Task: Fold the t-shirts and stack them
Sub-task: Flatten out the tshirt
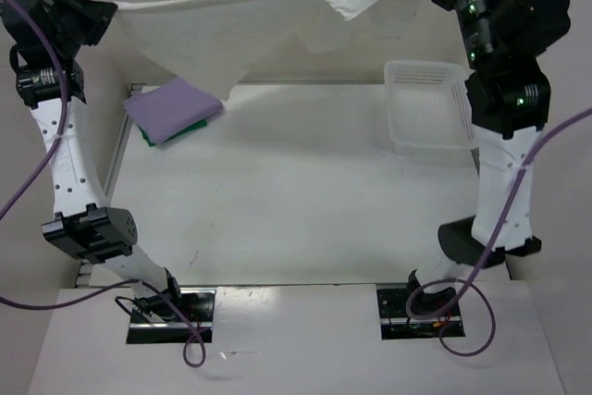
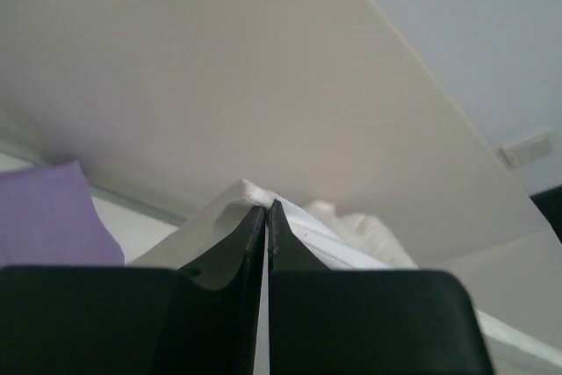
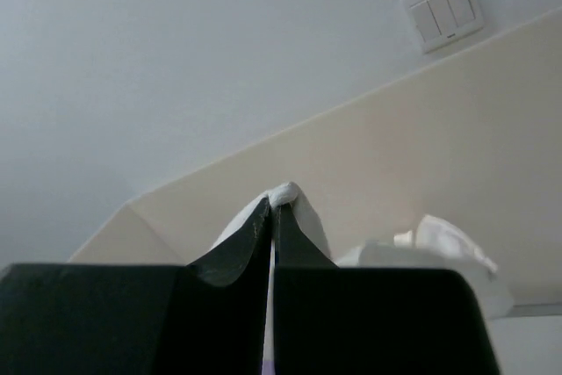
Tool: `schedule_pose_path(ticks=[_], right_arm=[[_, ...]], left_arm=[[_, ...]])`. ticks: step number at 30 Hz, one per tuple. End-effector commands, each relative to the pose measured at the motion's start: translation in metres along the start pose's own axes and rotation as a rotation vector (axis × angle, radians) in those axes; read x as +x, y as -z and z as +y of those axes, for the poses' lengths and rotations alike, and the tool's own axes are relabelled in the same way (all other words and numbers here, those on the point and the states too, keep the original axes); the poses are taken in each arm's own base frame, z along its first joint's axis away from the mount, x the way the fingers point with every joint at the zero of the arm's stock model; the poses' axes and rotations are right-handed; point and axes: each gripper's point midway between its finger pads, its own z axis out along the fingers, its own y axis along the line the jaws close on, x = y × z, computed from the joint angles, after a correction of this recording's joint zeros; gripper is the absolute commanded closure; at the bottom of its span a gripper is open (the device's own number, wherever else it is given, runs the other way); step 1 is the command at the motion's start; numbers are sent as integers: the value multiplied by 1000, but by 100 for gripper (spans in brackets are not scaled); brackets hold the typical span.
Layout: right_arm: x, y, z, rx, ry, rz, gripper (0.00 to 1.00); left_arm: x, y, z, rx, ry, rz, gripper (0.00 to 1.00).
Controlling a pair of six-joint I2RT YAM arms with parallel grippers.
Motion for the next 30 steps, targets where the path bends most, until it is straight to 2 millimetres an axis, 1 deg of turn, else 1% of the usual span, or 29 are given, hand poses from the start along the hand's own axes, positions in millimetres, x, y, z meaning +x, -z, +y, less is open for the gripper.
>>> schedule_pose_path(ticks=[1,2,3,4,5,6,7,8,9,10,11,12,13,14,15,16,17,18,19,20,21,22,23,24,25,26,27,28,30], right_arm=[[70,-8,-50,145,34,161,100],[85,-2,-61,172,42,204,100],[99,7,-71,196,38,239,100],[147,16,-100,249,53,339,100],[144,35,-101,255,46,345,100],[160,45,-113,280,53,385,100],[204,65,-145,361,65,488,100],[213,83,-152,373,68,529,100],[230,98,-164,406,67,574,100],[269,127,-191,468,70,675,100],[284,145,-203,495,78,716,100],[291,161,-207,500,64,739,100],[315,188,-223,545,63,819,100],[324,206,-232,579,72,868,100],[325,218,-228,569,44,883,100],[337,238,-235,598,28,927,100],[341,255,-238,627,18,969,100],[344,267,-235,628,-8,1006,100],[347,283,-235,638,-29,1033,100],[350,295,-233,659,-66,1062,100],[352,314,-232,689,-88,1111,100],[352,327,-224,675,-128,1136,100],[351,336,-220,687,-167,1143,100],[349,345,-216,691,-192,1157,100],[351,366,-215,716,-217,1206,100],[343,374,-200,659,-254,1210,100],[339,380,-198,679,-278,1204,100],[332,388,-191,680,-297,1213,100],[322,392,-185,680,-297,1213,100]], left_arm=[[38,-4,24,-6,42,84,95],[49,-2,35,-26,53,103,95],[70,5,56,-77,66,134,95],[84,8,69,-104,72,162,95],[96,12,77,-111,68,184,95],[104,21,81,-122,65,196,95],[135,28,107,-170,81,263,95],[150,33,113,-181,91,289,95],[157,45,114,-185,78,298,95],[169,51,124,-217,74,312,95],[182,60,136,-251,67,337,95],[203,77,152,-303,88,376,95],[212,85,160,-327,84,394,95],[220,94,169,-361,80,407,95],[230,107,171,-381,64,432,95],[249,122,186,-430,73,473,97],[256,131,193,-459,69,489,97],[263,146,196,-486,66,514,97],[273,154,197,-497,72,542,97],[286,167,207,-530,71,576,97],[292,181,209,-562,80,601,97],[296,190,213,-580,55,625,97],[296,197,215,-603,42,635,98],[296,213,220,-664,23,647,98],[296,222,224,-696,11,659,100],[296,226,222,-714,1,672,100],[296,237,221,-749,3,695,100],[295,238,216,-752,-19,703,100],[296,244,212,-758,-25,732,100]])
